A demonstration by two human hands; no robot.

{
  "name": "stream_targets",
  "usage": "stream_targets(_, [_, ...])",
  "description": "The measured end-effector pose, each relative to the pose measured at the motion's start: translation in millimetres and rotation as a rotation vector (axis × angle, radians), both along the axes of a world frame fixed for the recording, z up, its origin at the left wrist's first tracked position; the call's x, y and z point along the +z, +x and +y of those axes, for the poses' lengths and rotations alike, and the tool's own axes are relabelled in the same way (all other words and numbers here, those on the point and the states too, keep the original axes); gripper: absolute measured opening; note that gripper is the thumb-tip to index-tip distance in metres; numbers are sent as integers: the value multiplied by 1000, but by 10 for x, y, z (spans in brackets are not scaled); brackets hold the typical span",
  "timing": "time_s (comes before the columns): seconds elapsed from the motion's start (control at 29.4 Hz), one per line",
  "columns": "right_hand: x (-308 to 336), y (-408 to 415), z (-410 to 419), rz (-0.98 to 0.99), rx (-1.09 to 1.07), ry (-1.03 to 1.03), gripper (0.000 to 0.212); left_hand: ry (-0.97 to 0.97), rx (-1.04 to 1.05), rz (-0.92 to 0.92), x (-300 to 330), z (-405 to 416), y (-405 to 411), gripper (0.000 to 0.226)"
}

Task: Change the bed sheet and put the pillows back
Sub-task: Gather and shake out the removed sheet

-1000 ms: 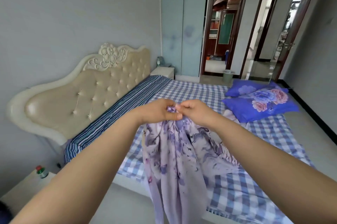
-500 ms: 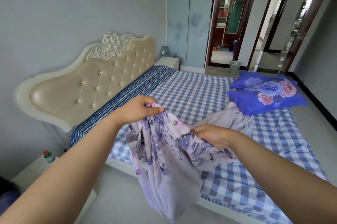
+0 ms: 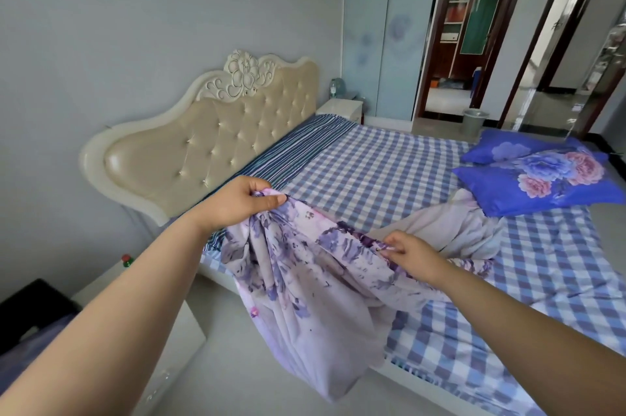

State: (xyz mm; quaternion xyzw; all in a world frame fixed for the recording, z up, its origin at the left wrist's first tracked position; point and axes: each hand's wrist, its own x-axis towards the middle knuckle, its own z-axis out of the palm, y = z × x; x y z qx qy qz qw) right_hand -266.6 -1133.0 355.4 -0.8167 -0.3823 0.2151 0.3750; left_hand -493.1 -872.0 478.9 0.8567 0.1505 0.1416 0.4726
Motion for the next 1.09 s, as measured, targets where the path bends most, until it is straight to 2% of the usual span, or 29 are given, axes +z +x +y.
stream_targets(0.14, [-186,-43,-78,-23,2,39,18,40,87,20,-34,97,-63,30])
stream_targets(0.27, [-280,-107,-38,0,57,-46,45,34,143,14,-70,168,-107,27])
stream_targets(0.34, [-305,-124,-4,-103,99,-156,61,30,149,10,-83,191,-129,24])
stream_targets(0.44, [-316,-146,32,-236,116,-242,66,5,145,-1,-64,193,-161,17])
stream_targets(0.58, [-347,-244,104,-345,12,-255,72,-13,113,-29,-4,144,-172,13])
stream_targets(0.65, [-387,-288,158,-402,-74,-207,67,-18,90,-28,27,118,-180,15])
stream_targets(0.71, [-418,-284,194,-366,-137,-113,55,-13,70,-23,58,94,-196,24])
stream_targets(0.85, [-456,-209,154,-372,-37,-38,26,-3,80,-7,51,126,-234,24])
stream_targets(0.99, [-465,-172,84,-301,26,-44,22,-3,85,-6,5,154,-267,46])
stream_targets(1.09, [-449,-162,52,-247,59,-36,31,-16,76,3,-29,171,-267,48])
